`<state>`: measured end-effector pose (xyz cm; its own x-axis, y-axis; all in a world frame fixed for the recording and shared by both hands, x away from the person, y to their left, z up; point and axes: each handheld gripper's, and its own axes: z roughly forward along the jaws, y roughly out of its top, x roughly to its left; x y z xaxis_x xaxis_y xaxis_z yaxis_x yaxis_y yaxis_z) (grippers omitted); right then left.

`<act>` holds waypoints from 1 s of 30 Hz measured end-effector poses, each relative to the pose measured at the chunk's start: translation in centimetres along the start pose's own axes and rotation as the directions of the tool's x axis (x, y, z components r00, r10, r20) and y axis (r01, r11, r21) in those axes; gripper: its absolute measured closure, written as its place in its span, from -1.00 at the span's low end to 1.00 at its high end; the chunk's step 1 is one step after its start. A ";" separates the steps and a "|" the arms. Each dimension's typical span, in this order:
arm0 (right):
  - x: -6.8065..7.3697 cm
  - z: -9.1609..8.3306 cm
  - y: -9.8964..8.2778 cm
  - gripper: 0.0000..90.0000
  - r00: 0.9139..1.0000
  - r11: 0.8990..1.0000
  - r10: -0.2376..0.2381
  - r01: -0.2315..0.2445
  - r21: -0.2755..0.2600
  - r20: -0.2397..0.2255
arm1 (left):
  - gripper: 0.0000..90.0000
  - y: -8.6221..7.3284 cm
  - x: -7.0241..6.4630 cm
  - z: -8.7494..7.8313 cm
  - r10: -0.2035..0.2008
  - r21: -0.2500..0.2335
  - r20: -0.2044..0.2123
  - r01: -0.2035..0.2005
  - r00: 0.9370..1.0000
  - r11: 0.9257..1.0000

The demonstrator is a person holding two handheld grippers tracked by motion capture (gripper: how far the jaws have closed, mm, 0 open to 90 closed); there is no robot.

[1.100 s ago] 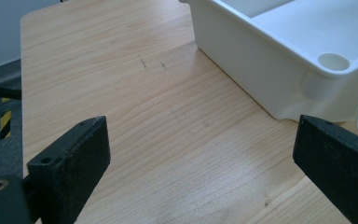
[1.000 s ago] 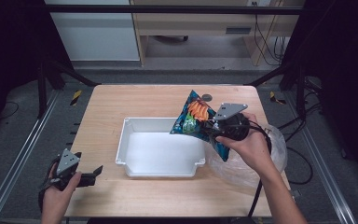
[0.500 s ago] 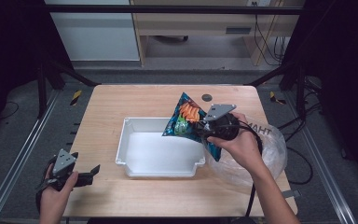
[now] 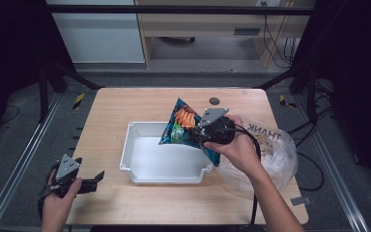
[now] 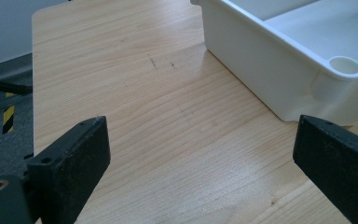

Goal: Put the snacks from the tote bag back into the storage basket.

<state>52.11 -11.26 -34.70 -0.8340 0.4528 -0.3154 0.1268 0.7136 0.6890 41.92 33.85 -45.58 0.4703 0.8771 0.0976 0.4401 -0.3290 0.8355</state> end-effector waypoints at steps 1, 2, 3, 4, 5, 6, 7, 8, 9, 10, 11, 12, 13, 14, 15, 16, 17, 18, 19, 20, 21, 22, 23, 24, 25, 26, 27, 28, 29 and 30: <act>0.0 0.0 0.1 -0.04 1.000 1.000 -0.005 0.005 0.000 -0.003 | -0.92 0.0 0.0 0.0 0.000 -0.001 0.000 0.000 1.000 1.000; 0.1 0.1 0.1 -0.04 1.000 1.000 -0.002 0.002 -0.003 -0.009 | -0.92 0.0 0.0 0.1 0.001 0.000 0.001 -0.001 1.000 1.000; 0.1 0.1 0.1 -0.04 1.000 1.000 -0.002 0.002 -0.003 -0.009 | -0.92 0.0 0.0 0.1 0.001 0.000 0.001 -0.001 1.000 1.000; 0.1 0.2 0.1 -0.04 1.000 1.000 -0.002 0.002 -0.005 -0.014 | -0.92 0.0 -0.1 0.1 0.003 0.002 0.002 -0.003 1.000 1.000; 0.2 0.2 0.1 -0.04 1.000 1.000 -0.002 0.002 -0.010 -0.016 | -0.92 0.0 -0.1 0.1 0.004 0.003 0.004 -0.004 1.000 1.000; 0.2 0.2 0.2 -0.04 1.000 1.000 -0.003 0.003 -0.008 -0.018 | -0.92 0.0 -0.1 0.1 0.006 0.003 0.005 -0.006 1.000 1.000; 0.2 0.2 0.2 -0.04 1.000 1.000 -0.005 0.005 -0.011 -0.019 | -0.92 0.0 -0.1 0.1 0.004 0.000 0.004 -0.004 1.000 1.000; 0.3 0.3 0.4 -0.04 1.000 1.000 -0.009 0.009 -0.020 -0.022 | -0.92 0.0 -0.1 0.1 0.008 0.003 0.002 -0.008 1.000 1.000; 0.3 0.3 0.4 -0.04 1.000 1.000 -0.009 0.009 -0.020 -0.022 | -0.92 0.0 -0.1 0.1 0.008 0.003 0.002 -0.008 1.000 1.000; 0.3 0.3 0.5 -0.04 1.000 1.000 -0.008 0.007 -0.022 -0.023 | -0.92 0.0 -0.1 0.1 0.004 0.002 0.001 -0.004 1.000 1.000; 0.4 0.4 0.5 -0.04 1.000 1.000 -0.007 0.006 -0.024 -0.024 | -0.92 0.0 -0.1 0.1 0.003 0.001 0.001 -0.003 1.000 1.000; 0.4 0.4 0.6 -0.04 1.000 1.000 -0.013 0.012 -0.022 -0.028 | -0.92 0.1 -0.1 0.1 0.003 0.001 0.002 -0.003 1.000 1.000; 0.6 0.6 0.6 -0.04 1.000 1.000 -0.015 0.014 -0.020 -0.026 | -0.92 0.1 -0.1 0.2 0.005 0.003 0.003 -0.005 1.000 1.000; 0.6 0.6 0.7 -0.04 1.000 1.000 -0.016 0.016 -0.019 -0.026 | -0.92 0.1 -0.1 0.2 0.004 0.000 0.003 -0.004 1.000 1.000; 0.7 0.7 0.7 -0.04 0.999 1.000 -0.018 0.017 -0.022 -0.029 | -0.92 0.1 -0.1 0.2 0.004 0.000 0.003 -0.004 1.000 1.000; 0.8 0.7 0.8 -0.04 0.999 1.000 -0.018 0.017 -0.026 -0.030 | -0.92 0.1 -0.1 0.2 0.008 0.001 0.004 -0.008 1.000 1.000; 0.8 0.8 0.9 -0.04 0.999 0.999 -0.018 0.017 -0.028 -0.031 | -0.92 0.1 -0.1 0.2 0.006 -0.001 0.006 -0.006 1.000 1.000; 0.8 0.8 0.9 -0.04 0.999 0.999 -0.018 0.017 -0.028 -0.031 | -0.92 0.1 -0.1 0.2 0.006 -0.001 0.006 -0.006 1.000 1.000; 0.9 0.9 1.1 -0.04 0.999 0.999 -0.022 0.021 -0.031 -0.034 | -0.92 0.1 -0.1 0.1 0.005 -0.001 0.006 -0.005 1.000 1.000; 1.0 1.0 1.1 -0.04 0.999 0.999 -0.024 0.023 -0.028 -0.036 | -0.92 0.1 -0.1 0.1 0.006 -0.001 0.005 -0.006 1.000 1.000; 1.1 1.2 1.3 -0.04 0.999 0.999 -0.028 0.027 -0.028 -0.039 | -0.92 0.1 -0.1 0.1 0.005 -0.001 0.005 -0.005 1.000 1.000; 1.1 1.3 1.3 -0.04 0.998 0.999 -0.033 0.032 -0.028 -0.044 | -0.92 0.1 0.0 0.1 0.005 0.000 0.005 -0.005 1.000 1.000; 1.2 1.4 1.4 -0.04 0.998 0.999 -0.032 0.031 -0.025 -0.047 | -0.92 0.1 0.0 0.1 0.006 0.000 0.005 -0.006 1.000 1.000; 1.3 1.5 1.4 -0.04 0.998 0.999 -0.036 0.035 -0.027 -0.049 | -0.92 0.1 0.0 0.1 0.007 0.001 0.005 -0.007 1.000 1.000; 1.4 1.7 1.4 -0.04 0.997 0.999 -0.046 0.045 -0.023 -0.056 | -0.92 0.1 0.0 0.1 0.008 0.002 0.005 -0.008 1.000 1.000; 1.5 1.9 1.4 -0.04 0.997 0.998 -0.052 0.051 -0.023 -0.058 | -0.92 0.1 0.0 0.2 0.009 0.004 0.007 -0.009 1.000 1.000; 1.7 2.0 1.4 -0.04 0.997 0.998 -0.052 0.050 -0.025 -0.061 | -0.92 0.1 0.0 0.2 0.010 0.005 0.007 -0.010 1.000 1.000; 1.7 2.1 1.5 -0.04 0.997 0.998 -0.053 0.052 -0.026 -0.063 | -0.92 0.1 -0.1 0.2 0.007 0.002 0.008 -0.007 1.000 1.000; 1.8 2.2 1.5 -0.04 0.996 0.998 -0.054 0.053 -0.027 -0.065 | -0.92 0.1 -0.1 0.2 0.011 0.004 0.009 -0.011 1.000 1.000; 1.9 2.3 1.6 -0.04 0.996 0.998 -0.056 0.054 -0.030 -0.068 | -0.92 0.1 -0.1 0.2 0.010 0.002 0.009 -0.010 1.000 1.000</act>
<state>52.01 -8.03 -35.72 -0.8743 0.3745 -0.3087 0.0653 0.7210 0.6898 42.07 33.61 -45.63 0.4811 0.8708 0.1008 0.4375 -0.3382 0.8332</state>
